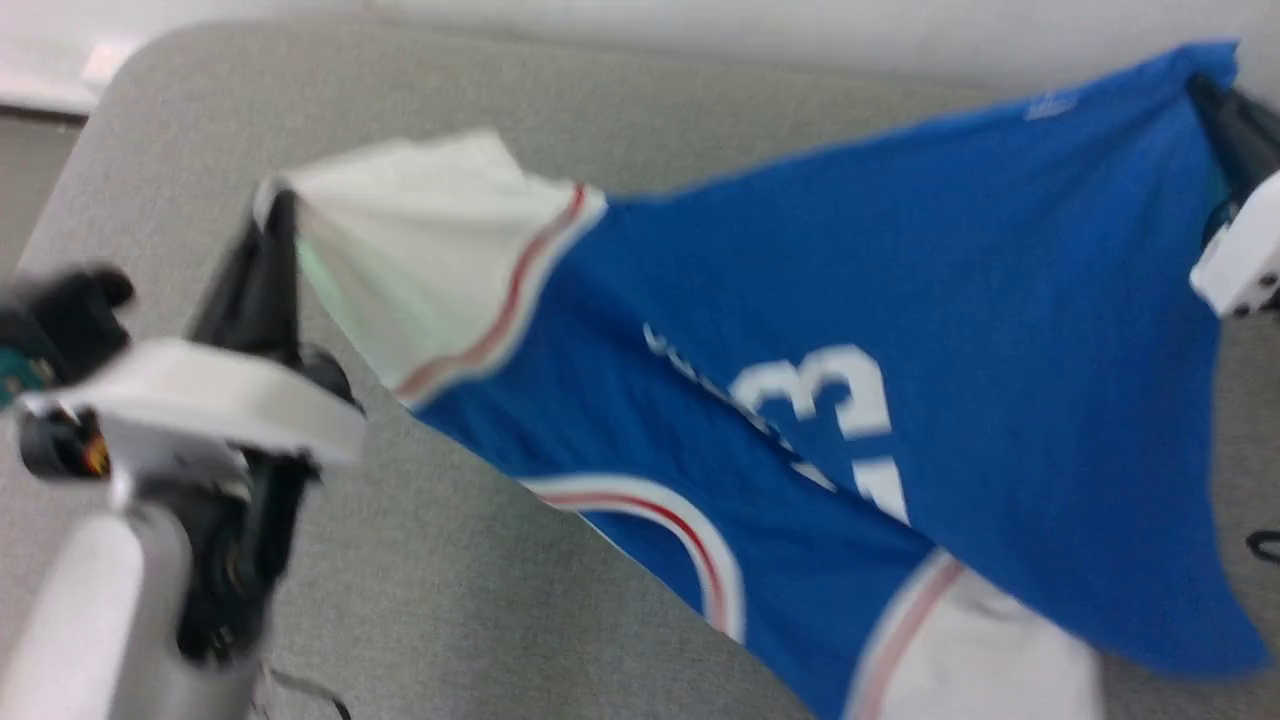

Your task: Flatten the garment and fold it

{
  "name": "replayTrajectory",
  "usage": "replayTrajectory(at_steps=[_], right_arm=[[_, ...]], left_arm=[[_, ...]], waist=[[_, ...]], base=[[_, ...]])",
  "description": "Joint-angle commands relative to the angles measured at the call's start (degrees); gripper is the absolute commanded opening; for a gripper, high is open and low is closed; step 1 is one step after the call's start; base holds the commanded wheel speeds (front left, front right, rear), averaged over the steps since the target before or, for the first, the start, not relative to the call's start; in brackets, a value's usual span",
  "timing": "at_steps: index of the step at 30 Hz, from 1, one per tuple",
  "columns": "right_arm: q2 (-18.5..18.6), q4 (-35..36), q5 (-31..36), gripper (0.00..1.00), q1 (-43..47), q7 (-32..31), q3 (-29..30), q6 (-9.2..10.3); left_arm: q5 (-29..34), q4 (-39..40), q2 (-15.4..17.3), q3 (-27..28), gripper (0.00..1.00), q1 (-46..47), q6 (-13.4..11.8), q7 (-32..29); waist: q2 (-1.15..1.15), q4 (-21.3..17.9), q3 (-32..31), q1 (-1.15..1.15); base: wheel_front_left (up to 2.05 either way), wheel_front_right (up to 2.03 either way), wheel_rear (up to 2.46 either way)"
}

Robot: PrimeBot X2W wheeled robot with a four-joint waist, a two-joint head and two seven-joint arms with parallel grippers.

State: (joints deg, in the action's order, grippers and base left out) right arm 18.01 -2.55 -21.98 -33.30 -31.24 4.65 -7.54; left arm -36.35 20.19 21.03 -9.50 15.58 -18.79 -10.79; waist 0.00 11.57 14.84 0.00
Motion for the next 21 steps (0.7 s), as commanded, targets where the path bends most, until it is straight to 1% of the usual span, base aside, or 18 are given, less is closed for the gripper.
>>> replayTrajectory(at_steps=[1,5,7,8,16,21], right_arm=[[-0.3,0.0,0.5,0.00,-2.3,1.8,0.2,0.05],[-1.1,-1.1,1.0,0.00,-6.5,5.0,-0.7,0.05],[-1.7,-1.9,1.0,0.00,-8.5,5.8,-1.5,0.05],[-1.7,-1.9,1.0,0.00,-8.5,5.8,-1.5,0.05],[-4.2,-6.5,1.0,0.00,-16.5,6.2,-6.0,0.05],[-5.5,-10.5,0.7,0.00,-20.6,5.0,-7.8,0.05]], left_arm=[[1.5,-2.1,1.3,0.5,0.00,4.9,0.0,-0.3],[4.7,-8.0,3.3,-0.3,0.00,15.3,1.4,-0.2],[6.8,-10.9,4.4,-1.9,0.00,20.1,3.0,-0.2],[6.8,-10.9,4.4,-1.9,0.00,20.1,3.0,-0.2],[10.4,-21.9,5.4,-6.6,0.00,36.2,7.9,-2.2],[11.1,-28.9,5.8,-8.0,0.00,42.6,9.8,-4.3]], waist=[[0.00,-4.9,-7.3,0.00],[0.00,-6.3,-10.7,0.00],[0.00,-6.9,-12.0,0.00],[0.00,-6.9,-12.0,0.00],[0.00,-10.2,-16.6,0.00],[0.00,-12.2,-19.1,0.00]], base=[[0.00,0.00,0.00],[0.00,0.00,0.00],[0.00,0.00,0.00],[0.00,0.00,0.00],[0.00,0.00,0.00],[0.00,0.00,0.00]])
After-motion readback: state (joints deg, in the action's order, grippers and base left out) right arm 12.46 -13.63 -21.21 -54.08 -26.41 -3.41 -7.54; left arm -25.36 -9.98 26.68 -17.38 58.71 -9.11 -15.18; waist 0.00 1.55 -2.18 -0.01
